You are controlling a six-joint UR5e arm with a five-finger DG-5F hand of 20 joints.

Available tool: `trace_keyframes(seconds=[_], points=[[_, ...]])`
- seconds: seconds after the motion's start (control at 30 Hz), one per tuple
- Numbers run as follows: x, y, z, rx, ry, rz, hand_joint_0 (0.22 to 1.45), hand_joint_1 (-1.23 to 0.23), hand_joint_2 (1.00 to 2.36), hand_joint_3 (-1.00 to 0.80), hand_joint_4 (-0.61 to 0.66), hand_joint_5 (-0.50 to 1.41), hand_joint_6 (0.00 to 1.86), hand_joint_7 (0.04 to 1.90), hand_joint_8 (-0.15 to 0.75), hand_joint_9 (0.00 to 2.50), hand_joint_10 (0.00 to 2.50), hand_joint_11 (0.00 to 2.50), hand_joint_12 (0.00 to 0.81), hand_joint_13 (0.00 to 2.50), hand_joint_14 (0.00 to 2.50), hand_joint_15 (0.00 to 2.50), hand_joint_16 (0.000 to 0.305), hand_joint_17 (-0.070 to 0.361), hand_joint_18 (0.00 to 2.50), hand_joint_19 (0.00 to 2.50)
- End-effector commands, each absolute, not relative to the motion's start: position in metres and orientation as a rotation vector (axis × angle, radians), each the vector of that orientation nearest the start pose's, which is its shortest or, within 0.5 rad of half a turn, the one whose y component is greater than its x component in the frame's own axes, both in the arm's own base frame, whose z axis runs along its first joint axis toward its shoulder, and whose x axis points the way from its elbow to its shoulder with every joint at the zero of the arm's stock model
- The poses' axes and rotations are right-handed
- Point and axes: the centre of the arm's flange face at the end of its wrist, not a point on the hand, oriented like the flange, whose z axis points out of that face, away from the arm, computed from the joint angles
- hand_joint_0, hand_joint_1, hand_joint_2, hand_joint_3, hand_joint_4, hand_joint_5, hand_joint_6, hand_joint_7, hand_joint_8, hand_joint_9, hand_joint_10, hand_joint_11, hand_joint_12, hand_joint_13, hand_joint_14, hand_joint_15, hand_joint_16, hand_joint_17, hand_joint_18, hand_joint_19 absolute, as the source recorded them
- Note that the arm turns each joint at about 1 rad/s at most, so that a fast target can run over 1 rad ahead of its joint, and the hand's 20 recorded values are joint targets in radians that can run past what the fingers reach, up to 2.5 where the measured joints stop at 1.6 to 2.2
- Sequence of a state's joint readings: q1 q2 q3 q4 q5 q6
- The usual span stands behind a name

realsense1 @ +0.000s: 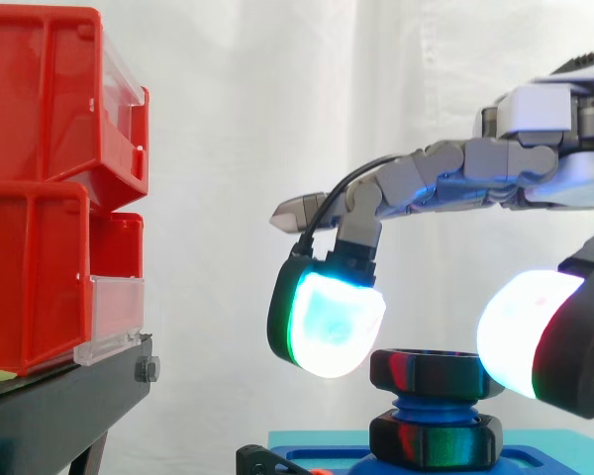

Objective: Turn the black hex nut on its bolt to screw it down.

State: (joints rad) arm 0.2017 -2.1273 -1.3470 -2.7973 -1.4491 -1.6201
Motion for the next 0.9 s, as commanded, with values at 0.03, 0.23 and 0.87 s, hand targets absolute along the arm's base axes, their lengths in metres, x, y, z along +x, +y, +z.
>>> trace_keyframes(seconds=[0.03, 0.23, 0.87], points=[[0.7110, -0.0015, 0.2935, -0.099, 1.560, 0.029, 0.44, -0.43, 1.00, -0.50, 0.15, -0.23, 0.50, 0.91, 0.199, 0.14, 0.00, 0.00, 0.319, 0.11, 0.00, 0.00, 0.054, 0.121, 0.00, 0.00], [0.7108, -0.0029, 0.2959, -0.106, 1.575, 0.029, 0.44, -0.42, 1.00, -0.50, 0.16, -0.23, 0.50, 0.93, 0.199, 0.14, 0.00, 0.00, 0.319, 0.11, 0.00, 0.00, 0.054, 0.121, 0.00, 0.00], [0.7110, -0.0049, 0.2958, -0.109, 1.570, 0.024, 0.43, -0.36, 1.00, -0.50, 0.19, -0.20, 0.50, 1.20, 0.213, 0.18, 0.00, 0.00, 0.326, 0.14, 0.00, 0.00, 0.056, 0.125, 0.00, 0.00]])
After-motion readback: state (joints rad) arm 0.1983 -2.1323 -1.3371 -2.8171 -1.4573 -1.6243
